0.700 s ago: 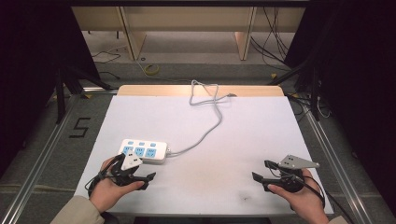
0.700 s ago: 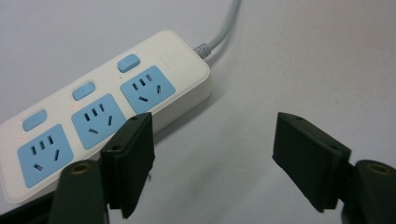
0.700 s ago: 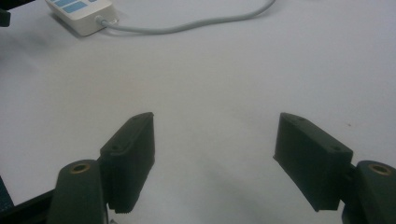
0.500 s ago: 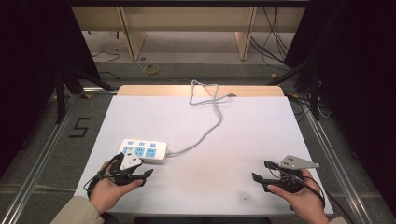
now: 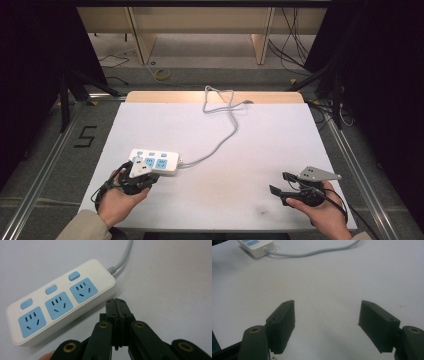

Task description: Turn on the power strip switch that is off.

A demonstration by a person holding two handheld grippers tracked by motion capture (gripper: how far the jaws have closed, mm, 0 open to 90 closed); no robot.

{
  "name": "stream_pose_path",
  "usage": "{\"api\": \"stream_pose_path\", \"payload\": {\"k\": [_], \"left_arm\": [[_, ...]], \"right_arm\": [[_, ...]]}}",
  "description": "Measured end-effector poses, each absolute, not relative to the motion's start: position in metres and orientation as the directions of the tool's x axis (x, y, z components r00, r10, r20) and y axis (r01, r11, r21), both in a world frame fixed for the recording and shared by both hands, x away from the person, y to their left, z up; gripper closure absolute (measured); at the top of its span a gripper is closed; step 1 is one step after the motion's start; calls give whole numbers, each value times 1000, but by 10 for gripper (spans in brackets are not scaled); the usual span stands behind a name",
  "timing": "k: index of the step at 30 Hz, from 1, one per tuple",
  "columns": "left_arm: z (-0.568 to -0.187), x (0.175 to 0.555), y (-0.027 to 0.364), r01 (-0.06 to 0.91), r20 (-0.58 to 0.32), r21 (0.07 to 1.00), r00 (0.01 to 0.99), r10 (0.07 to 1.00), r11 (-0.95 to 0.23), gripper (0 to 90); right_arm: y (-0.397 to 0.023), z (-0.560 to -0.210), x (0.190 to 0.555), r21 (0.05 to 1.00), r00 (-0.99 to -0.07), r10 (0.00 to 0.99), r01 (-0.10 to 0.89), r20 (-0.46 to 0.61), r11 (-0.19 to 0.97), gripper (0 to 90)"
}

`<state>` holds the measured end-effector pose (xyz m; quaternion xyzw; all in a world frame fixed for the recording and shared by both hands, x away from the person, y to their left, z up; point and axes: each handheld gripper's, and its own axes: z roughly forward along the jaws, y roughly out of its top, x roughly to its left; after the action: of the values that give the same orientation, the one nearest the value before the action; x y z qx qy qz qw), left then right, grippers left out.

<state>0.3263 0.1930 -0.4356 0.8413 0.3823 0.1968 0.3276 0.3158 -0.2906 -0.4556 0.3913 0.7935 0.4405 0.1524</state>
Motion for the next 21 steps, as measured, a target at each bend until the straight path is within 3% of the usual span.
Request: {"api": "stream_pose_path", "payload": {"k": [21], "left_arm": [[-429, 338, 186, 559, 32, 702, 595, 803, -442, 899]], "right_arm": [[-290, -456, 316, 817, -648, 755, 488, 104, 306, 297]]}}
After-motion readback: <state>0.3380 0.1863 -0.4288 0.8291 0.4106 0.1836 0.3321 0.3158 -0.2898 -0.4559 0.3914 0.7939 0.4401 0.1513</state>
